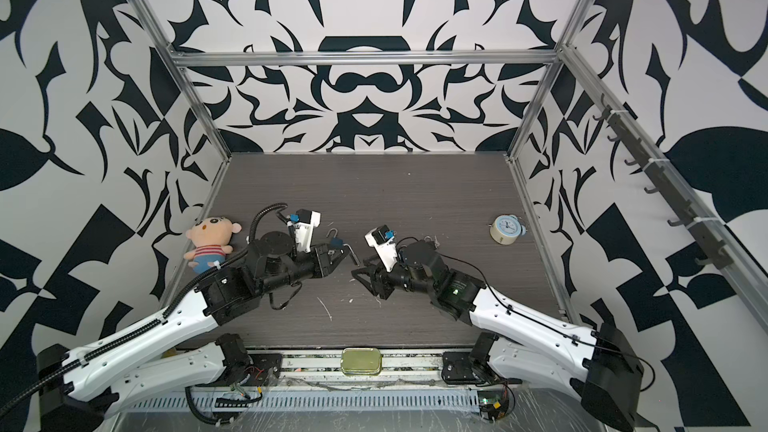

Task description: Lock with the key

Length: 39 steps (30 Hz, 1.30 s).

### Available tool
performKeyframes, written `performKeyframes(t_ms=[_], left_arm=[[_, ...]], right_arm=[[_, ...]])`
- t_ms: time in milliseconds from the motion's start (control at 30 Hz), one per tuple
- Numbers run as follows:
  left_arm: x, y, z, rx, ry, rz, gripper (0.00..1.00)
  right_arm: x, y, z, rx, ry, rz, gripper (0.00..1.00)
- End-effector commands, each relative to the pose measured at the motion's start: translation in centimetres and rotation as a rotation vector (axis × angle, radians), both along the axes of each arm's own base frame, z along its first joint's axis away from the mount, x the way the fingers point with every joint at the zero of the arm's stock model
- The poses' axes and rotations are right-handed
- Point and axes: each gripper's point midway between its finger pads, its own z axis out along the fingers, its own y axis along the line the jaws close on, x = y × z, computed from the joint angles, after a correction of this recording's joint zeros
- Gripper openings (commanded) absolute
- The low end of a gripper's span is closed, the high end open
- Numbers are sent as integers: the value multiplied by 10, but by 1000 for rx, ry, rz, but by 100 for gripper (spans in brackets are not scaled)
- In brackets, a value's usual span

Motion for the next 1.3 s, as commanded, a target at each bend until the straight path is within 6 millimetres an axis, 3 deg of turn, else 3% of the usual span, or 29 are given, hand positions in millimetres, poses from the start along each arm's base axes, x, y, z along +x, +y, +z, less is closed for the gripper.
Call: performKeyframes(t_ms=[0,333,633,900,1100,1267], left_arm=[[3,0,18,-40,-15,16,0],[2,1,21,-55,-19,14,0],[1,2,23,-68,-22,14,0],[0,2,23,-70,-21,11,0],[-1,4,22,-76,-16,15,0],[-1,5,24,-84,-18,19,0]], right_arm=[[13,4,33,44,-103,-34,50],[17,15,36,50,-100,-19,33],[19,16,39,58,-104,-25,30],[24,11,39,57,-107,-67,0],[22,10,40,55,-105,-63,0],[21,12,42,62,-101,-51,15]])
